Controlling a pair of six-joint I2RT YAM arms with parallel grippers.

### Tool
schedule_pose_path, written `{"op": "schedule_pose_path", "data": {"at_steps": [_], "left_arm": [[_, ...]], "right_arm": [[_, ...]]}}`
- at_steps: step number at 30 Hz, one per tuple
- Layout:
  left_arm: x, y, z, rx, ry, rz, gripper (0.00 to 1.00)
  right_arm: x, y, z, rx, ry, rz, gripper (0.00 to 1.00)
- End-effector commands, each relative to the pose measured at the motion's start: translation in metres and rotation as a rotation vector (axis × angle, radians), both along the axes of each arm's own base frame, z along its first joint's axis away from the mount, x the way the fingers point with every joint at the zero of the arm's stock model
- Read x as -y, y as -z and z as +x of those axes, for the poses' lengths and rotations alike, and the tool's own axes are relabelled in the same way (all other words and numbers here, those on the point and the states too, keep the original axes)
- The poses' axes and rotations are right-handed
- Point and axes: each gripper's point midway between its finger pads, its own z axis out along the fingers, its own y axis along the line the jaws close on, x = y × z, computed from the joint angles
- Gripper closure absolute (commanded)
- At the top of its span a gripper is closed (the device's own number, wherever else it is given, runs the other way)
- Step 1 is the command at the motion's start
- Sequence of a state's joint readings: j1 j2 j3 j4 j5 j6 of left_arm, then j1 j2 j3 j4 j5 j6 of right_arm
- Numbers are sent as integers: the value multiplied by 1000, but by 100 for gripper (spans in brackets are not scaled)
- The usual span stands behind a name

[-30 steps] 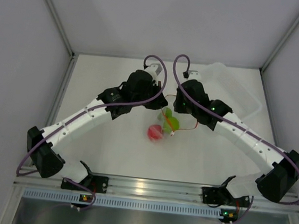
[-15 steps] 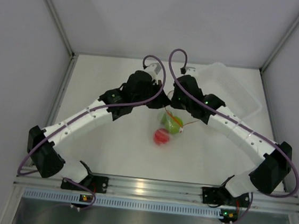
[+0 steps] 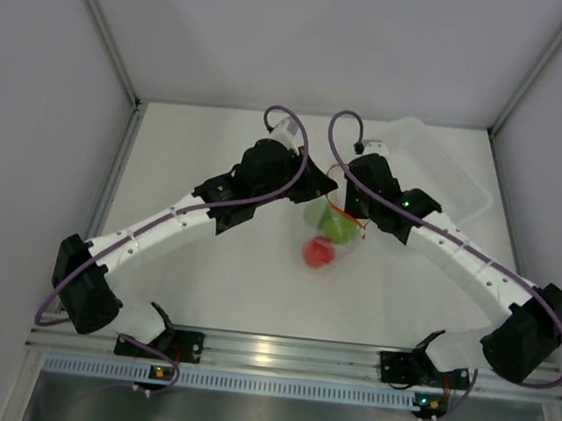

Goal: Open the zip-top bag and remove the fake food

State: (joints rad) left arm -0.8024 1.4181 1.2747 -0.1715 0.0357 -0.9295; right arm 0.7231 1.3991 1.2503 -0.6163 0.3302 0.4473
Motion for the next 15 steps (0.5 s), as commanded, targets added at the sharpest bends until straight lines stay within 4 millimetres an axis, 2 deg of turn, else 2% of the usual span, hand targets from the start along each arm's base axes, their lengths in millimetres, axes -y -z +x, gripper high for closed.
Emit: {"op": "schedule_pose_path", "data": {"at_steps": [1,3,4,6,9,10,15], "left_arm": [[10,-59,-3,86,-15,-193,100],[8,-65,0,92,-67,-231,100],[7,-57,0,78,-78,-225,100],[5,-52,1,60,-105,-241,100],[4,-31,2,35,-114,-209,100],[3,-18,2,16,-118,-190,100],[-1,15,-3,-26,-120,-141,100]], "right_arm": [[32,-24,-3,52,7,6,89],[40,-28,-6,57,8,-3,89],[44,-27,-6,57,-2,-21,90],[45,-24,-7,44,-24,-36,91],[40,-17,-13,9,-71,-37,93],[33,-16,-16,1,-105,-17,92],[27,2,-19,-39,-141,-70,92]]}}
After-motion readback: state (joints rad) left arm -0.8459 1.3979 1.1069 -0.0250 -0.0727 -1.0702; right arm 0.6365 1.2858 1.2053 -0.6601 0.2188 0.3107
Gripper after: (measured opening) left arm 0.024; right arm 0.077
